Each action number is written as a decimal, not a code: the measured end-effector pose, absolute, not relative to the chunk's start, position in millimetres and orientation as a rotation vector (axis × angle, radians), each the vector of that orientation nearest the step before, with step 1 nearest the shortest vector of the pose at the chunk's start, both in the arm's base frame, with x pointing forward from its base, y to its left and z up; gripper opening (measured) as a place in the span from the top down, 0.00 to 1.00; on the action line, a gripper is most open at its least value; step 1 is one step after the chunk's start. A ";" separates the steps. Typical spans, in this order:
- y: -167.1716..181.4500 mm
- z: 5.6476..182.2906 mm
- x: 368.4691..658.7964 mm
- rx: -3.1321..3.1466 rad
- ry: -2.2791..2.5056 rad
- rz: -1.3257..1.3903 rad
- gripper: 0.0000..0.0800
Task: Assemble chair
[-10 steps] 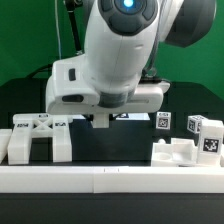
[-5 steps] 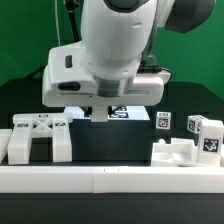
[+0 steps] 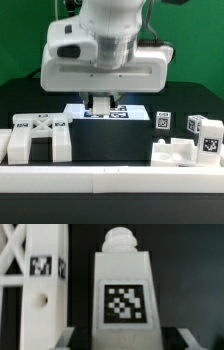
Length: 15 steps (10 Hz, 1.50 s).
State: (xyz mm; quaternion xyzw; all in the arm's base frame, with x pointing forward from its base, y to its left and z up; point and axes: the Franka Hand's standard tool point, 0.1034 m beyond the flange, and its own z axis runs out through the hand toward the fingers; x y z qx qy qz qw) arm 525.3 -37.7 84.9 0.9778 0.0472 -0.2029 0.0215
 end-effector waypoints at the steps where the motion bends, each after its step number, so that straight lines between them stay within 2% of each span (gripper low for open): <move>1: -35.2 91.9 530.9 3.043 0.147 -0.563 0.64; 3: -35.5 92.2 548.1 3.058 0.184 -0.232 0.64; 7: -44.4 91.2 553.1 3.023 0.206 0.182 0.64; 11: -33.8 125.8 579.7 2.951 0.200 0.589 0.64; 12: -40.6 122.3 574.3 2.910 0.214 0.662 0.64; 15: -38.4 116.9 571.1 2.927 0.217 0.615 0.63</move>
Offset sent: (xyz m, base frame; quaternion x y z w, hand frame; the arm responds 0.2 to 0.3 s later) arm 0.0000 0.0000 0.0000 0.0000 0.1296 0.0000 0.9916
